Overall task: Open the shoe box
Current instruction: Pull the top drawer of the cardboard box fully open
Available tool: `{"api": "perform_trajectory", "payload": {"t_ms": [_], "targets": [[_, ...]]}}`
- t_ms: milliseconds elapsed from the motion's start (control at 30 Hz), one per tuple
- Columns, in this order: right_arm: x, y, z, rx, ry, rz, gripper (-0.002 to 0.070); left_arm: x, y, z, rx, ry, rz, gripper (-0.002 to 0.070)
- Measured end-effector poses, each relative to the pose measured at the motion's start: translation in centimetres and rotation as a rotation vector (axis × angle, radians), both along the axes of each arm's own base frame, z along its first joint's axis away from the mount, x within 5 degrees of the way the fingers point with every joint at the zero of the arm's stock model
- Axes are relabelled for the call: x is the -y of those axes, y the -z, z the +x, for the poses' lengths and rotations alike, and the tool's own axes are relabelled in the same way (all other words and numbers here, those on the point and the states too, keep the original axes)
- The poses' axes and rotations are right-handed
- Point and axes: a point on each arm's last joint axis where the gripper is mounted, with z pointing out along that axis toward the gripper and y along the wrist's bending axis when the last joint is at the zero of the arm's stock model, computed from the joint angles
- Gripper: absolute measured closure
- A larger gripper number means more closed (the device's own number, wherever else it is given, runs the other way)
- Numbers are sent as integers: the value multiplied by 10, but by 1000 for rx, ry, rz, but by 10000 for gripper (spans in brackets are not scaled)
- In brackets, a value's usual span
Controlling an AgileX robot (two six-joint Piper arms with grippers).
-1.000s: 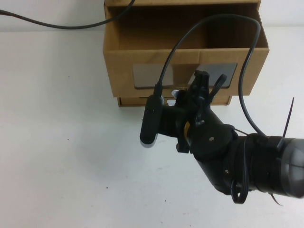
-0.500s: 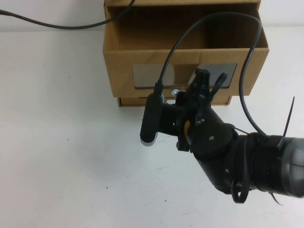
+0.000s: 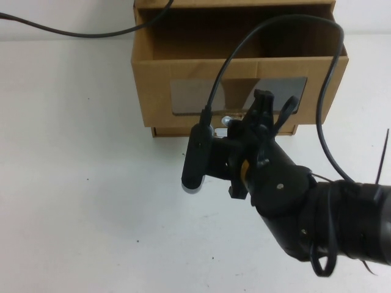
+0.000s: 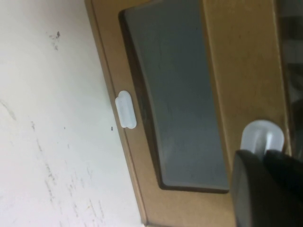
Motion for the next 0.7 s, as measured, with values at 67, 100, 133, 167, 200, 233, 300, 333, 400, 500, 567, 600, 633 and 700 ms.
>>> {"api": "perform_trajectory", "payload": {"t_ms": [67, 100, 133, 167, 200, 233, 300, 333, 400, 500, 567, 600, 633, 700], "targets": [[3, -3, -4, 2, 0, 13, 673, 0, 0, 0, 0, 0, 0, 680], [3, -5, -5, 3, -1, 20, 674, 0, 0, 0, 0, 0, 0, 680], [5, -6, -6, 5, 2, 22, 675, 0, 0, 0, 0, 0, 0, 680], [6, -5, -7, 2, 1, 23, 675, 0, 0, 0, 0, 0, 0, 680], [7, -7, -8, 4, 2, 25, 675, 0, 0, 0, 0, 0, 0, 680], [9, -6, -10, 2, 1, 24, 675, 0, 0, 0, -1, 1, 1, 680], [12, -6, -14, 0, -4, 22, 675, 0, 0, -1, -4, 5, 0, 680], [14, -5, -16, 1, -1, 18, 675, 0, 0, -1, -8, 8, 0, 680], [16, -3, -23, -2, -15, 6, 675, 0, 0, -1, -10, 11, 0, 680], [17, -1, -35, -2, -35, 2, 675, 1, 0, -1, -12, 11, -3, 680], [17, -1, -42, 2, -27, 2, 676, 1, 0, -1, -12, 11, -3, 680], [16, -1, -44, 6, -19, 2, 676, 1, 0, -1, -12, 11, -3, 680], [16, -2, -47, 7, -8, 6, 676, 1, 0, -1, -12, 11, -3, 680], [14, -2, -52, 3, -1, 10, 678, 1, 0, -1, -12, 11, -3, 680]]}}
